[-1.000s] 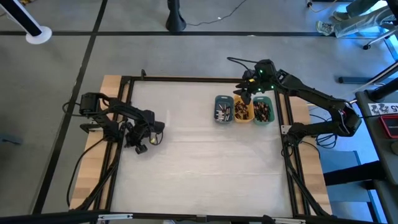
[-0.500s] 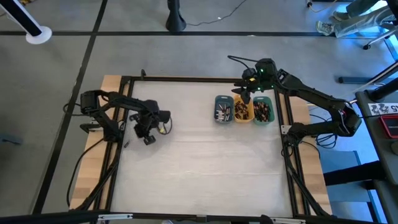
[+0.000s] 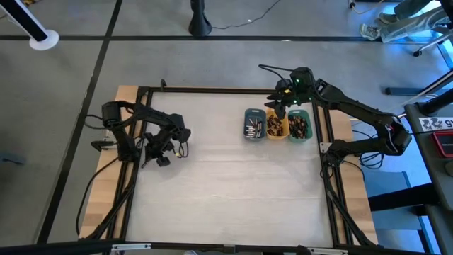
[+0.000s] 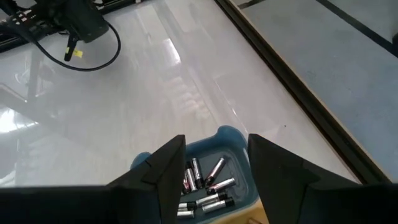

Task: Sort batteries
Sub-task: Put the black battery into the yellow bin

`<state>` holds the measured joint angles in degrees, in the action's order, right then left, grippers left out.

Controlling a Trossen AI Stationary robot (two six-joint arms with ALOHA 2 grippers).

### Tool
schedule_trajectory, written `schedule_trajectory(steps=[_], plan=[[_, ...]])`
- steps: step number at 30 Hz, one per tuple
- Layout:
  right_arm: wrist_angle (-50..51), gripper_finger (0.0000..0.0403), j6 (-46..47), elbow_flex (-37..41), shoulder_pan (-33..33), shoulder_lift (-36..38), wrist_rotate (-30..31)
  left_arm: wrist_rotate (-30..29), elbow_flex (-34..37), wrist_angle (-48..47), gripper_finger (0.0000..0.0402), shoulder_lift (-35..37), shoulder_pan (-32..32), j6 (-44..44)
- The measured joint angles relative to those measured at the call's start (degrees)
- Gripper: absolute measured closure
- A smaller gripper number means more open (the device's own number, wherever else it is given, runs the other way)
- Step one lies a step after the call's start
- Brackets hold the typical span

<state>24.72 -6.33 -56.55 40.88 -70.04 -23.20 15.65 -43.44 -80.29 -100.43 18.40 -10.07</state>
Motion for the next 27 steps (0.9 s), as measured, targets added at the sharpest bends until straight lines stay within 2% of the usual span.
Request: schedule_trajectory(steps=[6,14,18,21,27], plan=[[2.5,0.0226,-1.4,0.0,0.0,0.0,-0.1,-1.5,0.0,0.2,0.0401,-5.7,0.6,0.1],[3.9,0.0226,-2.6,0.0,0.0,0.0,-0.1,-1.0,0.1,4.4,0.0393,-6.6,0.5,-4.3],[3.9,0.0226,-2.9,0.0,0.0,0.0,-0.1,-0.7,0.1,7.6,0.0360,-6.6,0.6,-8.3],[4.0,0.0226,-3.1,0.0,0.0,0.0,-0.1,-0.6,0.1,6.1,0.0324,-6.6,1.5,-11.6],[4.0,0.0226,-3.6,0.0,0.0,0.0,0.0,-0.6,0.1,5.1,0.0256,-6.5,1.7,-12.0]])
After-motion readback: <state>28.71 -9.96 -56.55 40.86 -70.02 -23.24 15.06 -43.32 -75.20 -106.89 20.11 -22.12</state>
